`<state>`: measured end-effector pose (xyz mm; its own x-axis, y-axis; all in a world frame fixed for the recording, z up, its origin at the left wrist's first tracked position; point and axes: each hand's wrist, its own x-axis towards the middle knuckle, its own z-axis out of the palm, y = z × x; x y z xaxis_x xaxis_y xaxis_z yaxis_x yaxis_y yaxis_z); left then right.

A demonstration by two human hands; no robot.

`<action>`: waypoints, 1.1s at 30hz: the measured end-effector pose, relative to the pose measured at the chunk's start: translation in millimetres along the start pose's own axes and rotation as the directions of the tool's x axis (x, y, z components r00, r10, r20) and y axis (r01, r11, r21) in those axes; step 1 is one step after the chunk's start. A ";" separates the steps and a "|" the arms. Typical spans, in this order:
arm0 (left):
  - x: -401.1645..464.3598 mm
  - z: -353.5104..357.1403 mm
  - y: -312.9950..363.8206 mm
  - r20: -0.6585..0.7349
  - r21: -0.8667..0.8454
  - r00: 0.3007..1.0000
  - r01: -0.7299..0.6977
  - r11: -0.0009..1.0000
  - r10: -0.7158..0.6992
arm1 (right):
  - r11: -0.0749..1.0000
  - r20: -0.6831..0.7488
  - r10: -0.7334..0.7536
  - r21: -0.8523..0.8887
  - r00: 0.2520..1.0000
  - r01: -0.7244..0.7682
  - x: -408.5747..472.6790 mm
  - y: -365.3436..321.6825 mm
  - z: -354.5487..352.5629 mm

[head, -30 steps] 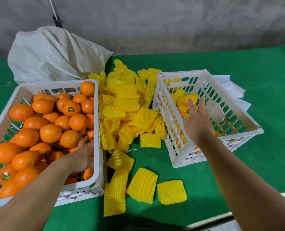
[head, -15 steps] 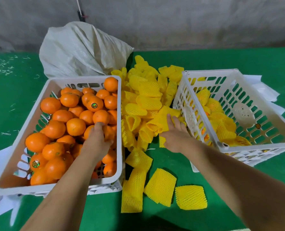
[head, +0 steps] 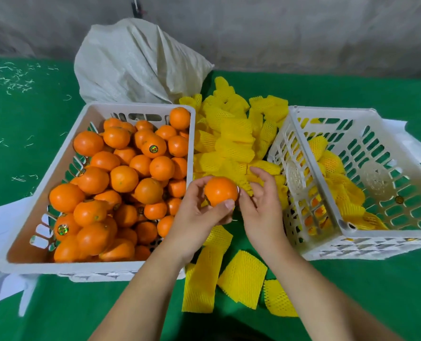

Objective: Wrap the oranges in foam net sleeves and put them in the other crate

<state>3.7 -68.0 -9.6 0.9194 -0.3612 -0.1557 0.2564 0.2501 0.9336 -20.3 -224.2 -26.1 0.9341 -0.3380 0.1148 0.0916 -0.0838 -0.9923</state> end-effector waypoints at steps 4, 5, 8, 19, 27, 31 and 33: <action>-4.1 -4.2 -3.0 0.054 0.050 0.998 -0.021 0.999 0.018 | 0.980 -0.013 0.184 0.076 0.983 -0.182 -10.5 -20.5 -3.5; -5.4 -6.2 -2.5 0.099 0.039 0.995 -0.022 0.999 0.018 | 0.963 0.015 0.236 0.131 0.972 -0.236 -10.3 -23.4 -6.0; -6.3 -11.3 0.3 0.205 0.004 0.978 0.028 1.000 -0.028 | 0.881 0.173 0.355 0.266 0.919 -0.391 -6.3 -32.3 -13.3; -14.8 -2.6 -0.9 0.076 0.154 0.993 -0.096 0.983 0.085 | 0.965 0.029 0.254 0.050 0.967 -0.256 -18.6 -33.2 -4.7; -14.6 -3.7 -1.8 0.077 0.095 0.996 -0.044 0.994 0.036 | 0.976 0.086 0.198 -0.108 0.976 -0.188 -23.9 -37.8 -6.5; -13.7 -3.7 -2.3 0.083 0.095 0.996 -0.037 0.995 0.030 | 0.979 -0.006 0.098 -0.182 0.995 -0.098 -24.3 -37.1 -4.1; -13.4 -6.6 -0.5 0.107 0.050 0.994 0.007 0.999 -0.012 | 0.966 -0.080 0.014 -0.256 0.997 -0.034 -21.2 -32.6 -2.6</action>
<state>-6.8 -57.4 -10.1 0.8791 -0.4581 -0.1317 0.2473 0.2021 0.9476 -44.1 -216.8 4.0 0.9046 -0.4132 0.1048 -0.0312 -0.3092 -0.9505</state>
